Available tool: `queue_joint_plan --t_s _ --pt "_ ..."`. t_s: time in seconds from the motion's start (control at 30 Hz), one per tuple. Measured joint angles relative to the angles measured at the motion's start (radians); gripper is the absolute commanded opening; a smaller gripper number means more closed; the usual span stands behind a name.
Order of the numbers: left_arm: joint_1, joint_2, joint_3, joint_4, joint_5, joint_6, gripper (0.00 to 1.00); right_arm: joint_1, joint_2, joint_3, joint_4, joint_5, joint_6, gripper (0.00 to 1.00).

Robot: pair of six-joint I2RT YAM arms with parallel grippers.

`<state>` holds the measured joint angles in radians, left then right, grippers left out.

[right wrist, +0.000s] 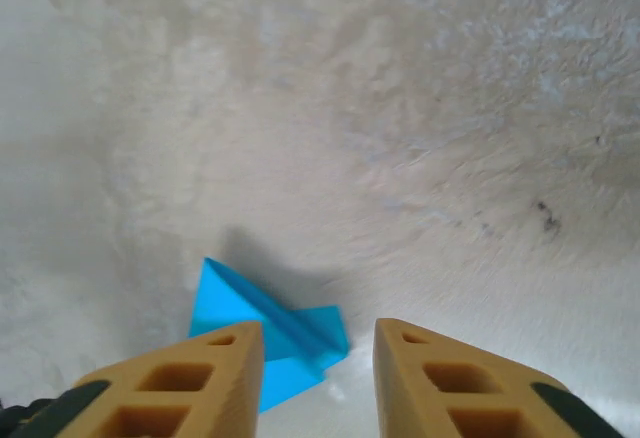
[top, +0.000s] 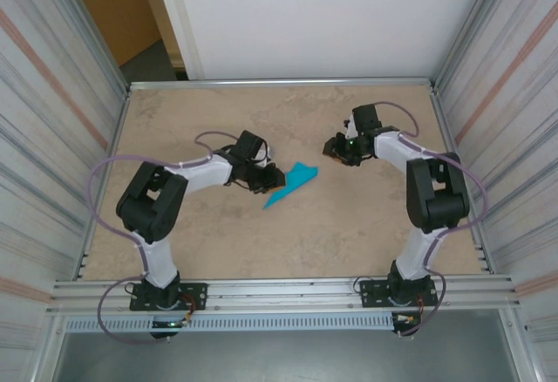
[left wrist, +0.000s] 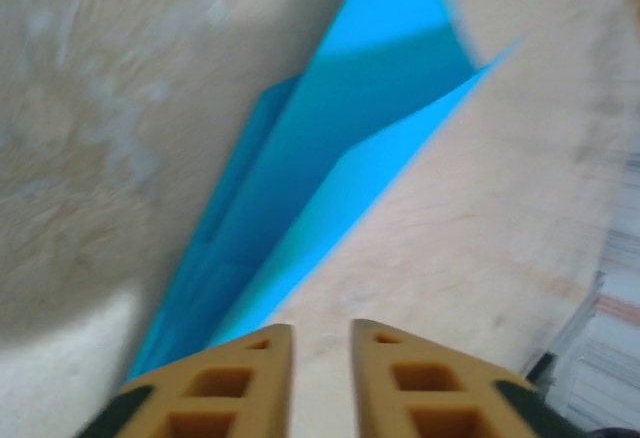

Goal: Fold a paper plane with a square sheet of paper (pick it up from the middle)
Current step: Turn over a paper plane at the center of the table.

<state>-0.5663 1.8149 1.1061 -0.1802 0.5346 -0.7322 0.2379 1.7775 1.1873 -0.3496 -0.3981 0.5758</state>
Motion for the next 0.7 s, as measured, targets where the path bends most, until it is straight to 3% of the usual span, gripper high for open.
queue_joint_plan --t_s 0.23,0.47,0.6,0.7 --pt "0.119 -0.232 -0.051 0.0 -0.024 0.023 0.54 0.159 -0.089 0.036 -0.161 0.127 0.051 0.64" --pt "0.266 -0.402 -0.247 -0.061 -0.143 0.066 0.89 0.352 -0.002 0.143 -0.288 0.251 0.169 0.72" --pt "0.309 -0.485 -0.328 -0.092 -0.201 0.09 0.99 0.413 0.086 0.246 -0.345 0.332 0.23 0.74" --pt "0.328 -0.531 -0.366 -0.101 -0.23 0.108 0.99 0.438 0.141 0.314 -0.377 0.387 0.281 0.74"
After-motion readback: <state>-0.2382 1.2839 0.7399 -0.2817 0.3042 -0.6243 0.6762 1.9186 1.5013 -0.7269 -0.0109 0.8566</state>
